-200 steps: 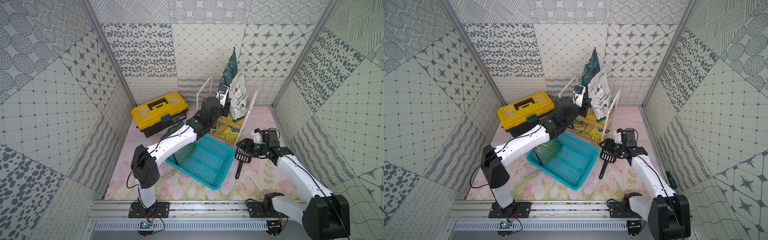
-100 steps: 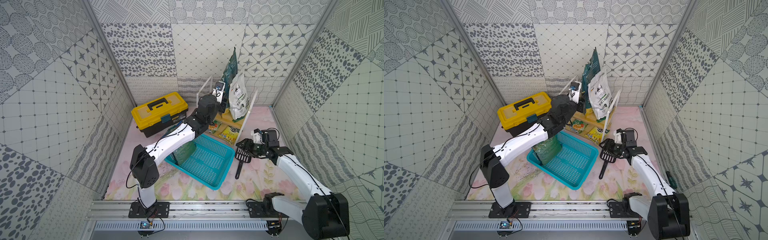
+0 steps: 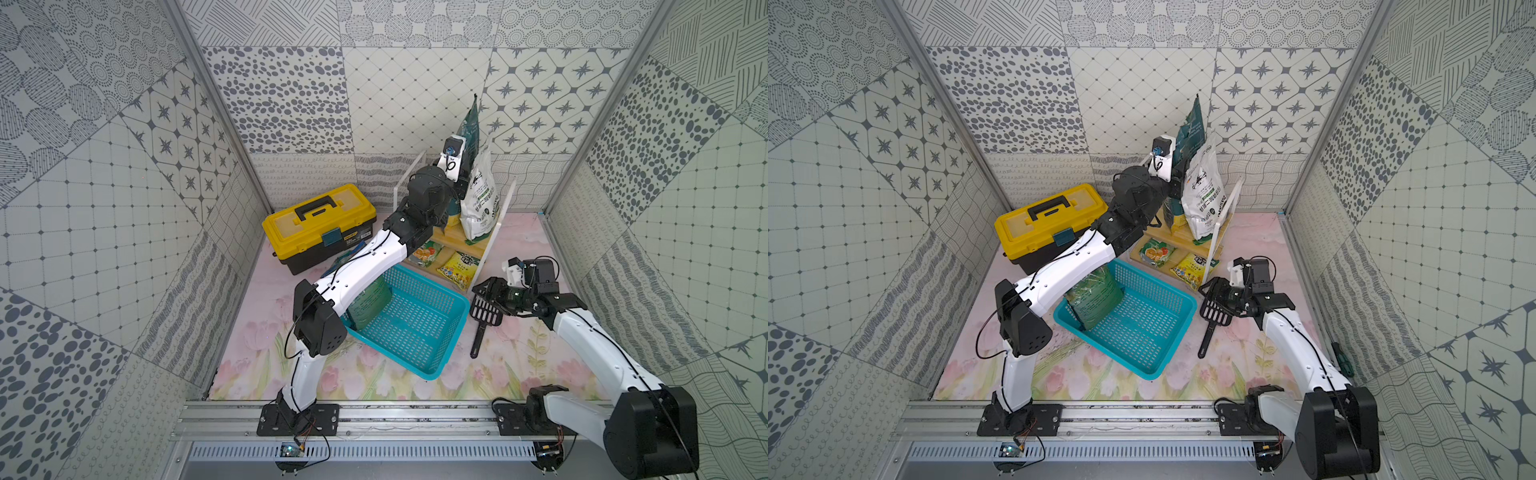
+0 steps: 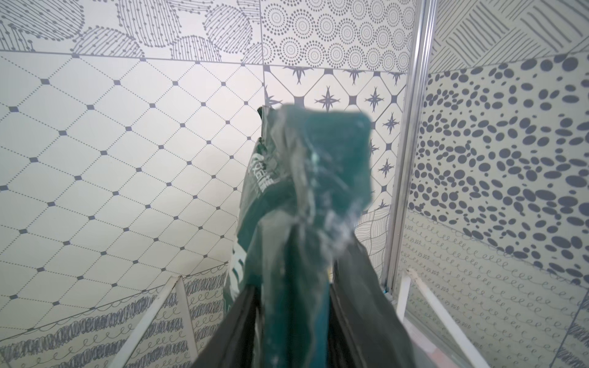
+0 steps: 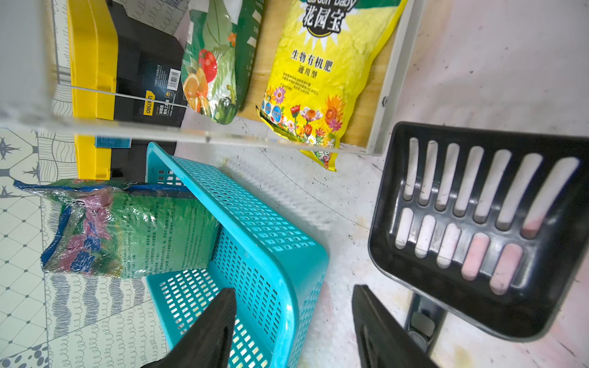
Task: Take down the fertilizer bag from the shelf
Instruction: Pick up the fertilizer bag from the shelf, then place the fertilizer bag in the storage box.
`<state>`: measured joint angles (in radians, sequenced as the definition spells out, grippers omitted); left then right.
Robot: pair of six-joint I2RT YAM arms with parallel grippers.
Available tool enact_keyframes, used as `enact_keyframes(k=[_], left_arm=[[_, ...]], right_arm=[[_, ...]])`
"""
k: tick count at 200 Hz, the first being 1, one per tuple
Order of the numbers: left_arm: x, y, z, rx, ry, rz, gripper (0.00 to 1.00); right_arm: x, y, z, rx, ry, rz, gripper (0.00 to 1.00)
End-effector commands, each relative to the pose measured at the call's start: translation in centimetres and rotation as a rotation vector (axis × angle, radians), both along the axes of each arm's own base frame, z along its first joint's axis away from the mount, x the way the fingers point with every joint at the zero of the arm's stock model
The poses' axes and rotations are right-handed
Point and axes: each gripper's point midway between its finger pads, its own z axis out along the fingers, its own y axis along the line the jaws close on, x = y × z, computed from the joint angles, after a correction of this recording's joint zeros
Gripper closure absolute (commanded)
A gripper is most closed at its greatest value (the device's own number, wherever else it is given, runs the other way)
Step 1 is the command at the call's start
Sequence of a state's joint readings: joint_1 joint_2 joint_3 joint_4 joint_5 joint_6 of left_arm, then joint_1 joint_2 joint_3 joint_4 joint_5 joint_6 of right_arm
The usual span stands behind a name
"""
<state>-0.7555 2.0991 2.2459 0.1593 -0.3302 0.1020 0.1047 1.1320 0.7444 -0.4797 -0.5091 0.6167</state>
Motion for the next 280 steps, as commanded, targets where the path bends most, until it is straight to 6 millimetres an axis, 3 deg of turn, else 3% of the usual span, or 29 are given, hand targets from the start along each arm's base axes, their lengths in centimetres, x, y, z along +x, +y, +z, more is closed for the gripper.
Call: enact_keyframes(k=[1, 11, 46, 75, 126, 161, 195, 230, 280], left_arm=[[0.1, -0.4, 2.6, -0.042, -0.074, -0.026, 0.82], [0.3, -0.3, 2.4, -0.046, -0.068, -0.017, 1.0], [0.2, 0.7, 2.5, -0.045, -0.046, 0.007, 1.0], [-1.1, 2.4, 4.7, -0.072, -0.079, 0.015, 1.0], [-5.5, 5.7, 10.4, -0.132, -0.16, -0.02, 1.0], [-8.4, 7.4, 12.3, -0.182, -0.164, -0.07, 1.0], [-10.9, 8.8, 12.1, -0.216, -0.139, -0.104, 1.0], [-13.7, 10.4, 10.1, -0.235, -0.086, -0.131, 1.0], [-17.2, 13.2, 8.0, -0.292, -0.006, -0.176, 1.0]], right_arm=[[0.4, 0.0, 1.1, 0.005, -0.038, 0.006, 0.37], [0.4, -0.1, 1.0, 0.003, -0.037, 0.004, 0.37], [0.4, 0.0, 1.2, 0.003, -0.037, 0.008, 0.37], [0.6, 0.1, 1.6, 0.012, -0.039, 0.015, 0.37], [0.4, 0.2, 1.9, 0.019, -0.041, 0.013, 0.37], [-0.1, 0.1, 1.5, 0.019, -0.035, 0.009, 0.37], [-0.5, 0.4, 1.2, 0.028, -0.025, 0.022, 0.37], [-0.9, 1.1, 1.0, 0.027, -0.033, 0.048, 0.35], [-1.0, 2.4, -1.4, 0.026, 0.034, 0.061, 0.35]])
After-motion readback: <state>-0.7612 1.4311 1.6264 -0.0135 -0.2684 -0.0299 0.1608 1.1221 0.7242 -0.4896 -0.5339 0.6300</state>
